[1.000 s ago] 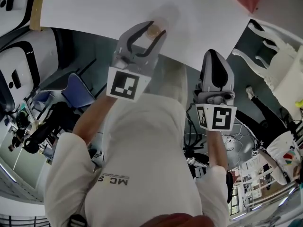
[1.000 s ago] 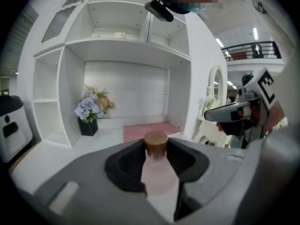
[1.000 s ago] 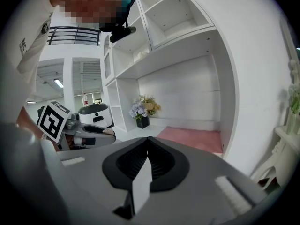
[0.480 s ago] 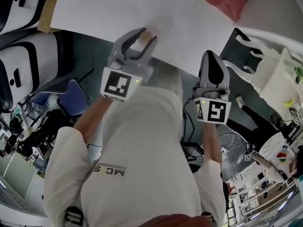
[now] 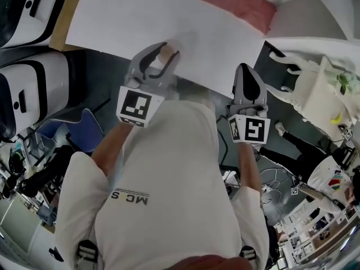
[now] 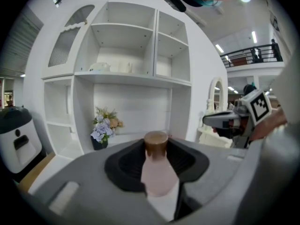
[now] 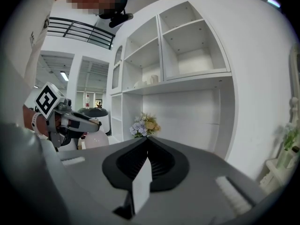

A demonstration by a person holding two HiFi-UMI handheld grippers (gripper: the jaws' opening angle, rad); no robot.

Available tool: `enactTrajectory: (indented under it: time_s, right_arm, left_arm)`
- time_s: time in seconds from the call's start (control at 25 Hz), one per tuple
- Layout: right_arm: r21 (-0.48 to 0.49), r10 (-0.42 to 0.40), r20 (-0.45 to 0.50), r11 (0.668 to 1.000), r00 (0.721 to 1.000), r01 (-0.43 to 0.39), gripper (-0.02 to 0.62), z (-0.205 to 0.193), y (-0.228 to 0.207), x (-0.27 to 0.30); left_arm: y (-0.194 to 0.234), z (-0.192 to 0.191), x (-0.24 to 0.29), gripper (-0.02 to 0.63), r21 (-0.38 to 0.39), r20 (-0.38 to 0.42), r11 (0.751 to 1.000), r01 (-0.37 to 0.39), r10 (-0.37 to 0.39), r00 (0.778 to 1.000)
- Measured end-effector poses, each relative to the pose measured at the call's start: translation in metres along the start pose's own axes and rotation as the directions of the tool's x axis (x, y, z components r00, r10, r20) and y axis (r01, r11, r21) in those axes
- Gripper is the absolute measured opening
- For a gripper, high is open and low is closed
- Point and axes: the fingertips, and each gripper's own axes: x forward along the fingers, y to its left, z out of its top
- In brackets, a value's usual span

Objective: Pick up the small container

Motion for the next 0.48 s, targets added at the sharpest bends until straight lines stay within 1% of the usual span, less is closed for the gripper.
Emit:
enactTrajectory:
  time_s: [0.2, 0.36, 0.48]
  right_arm:
    - [-0.013, 0.013, 0.033, 1.0, 0.999, -0.012, -0.003, 0.015, 0.01, -0.001]
    - [-0.045, 0.022, 0.037, 0.999, 0.999, -0.02, -0.003, 0.021, 0.024, -0.003]
    - [-0.042, 0.024, 0.043, 0.999, 0.999, -0.023, -0.003, 0.024, 0.033, -0.002]
  left_arm:
    - [0.001, 0.008, -0.015, 0.14, -0.006, 0.006, 1.0, -0.009, 0.009, 1.0]
    - [0.004, 0.008, -0.031, 0.14, 0.002, 0.009, 1.0, -0.018, 0.018, 1.0]
    - [0.01, 0.009, -0.04, 0.14, 0.005, 0.01, 1.0, -0.025, 0.025, 1.0]
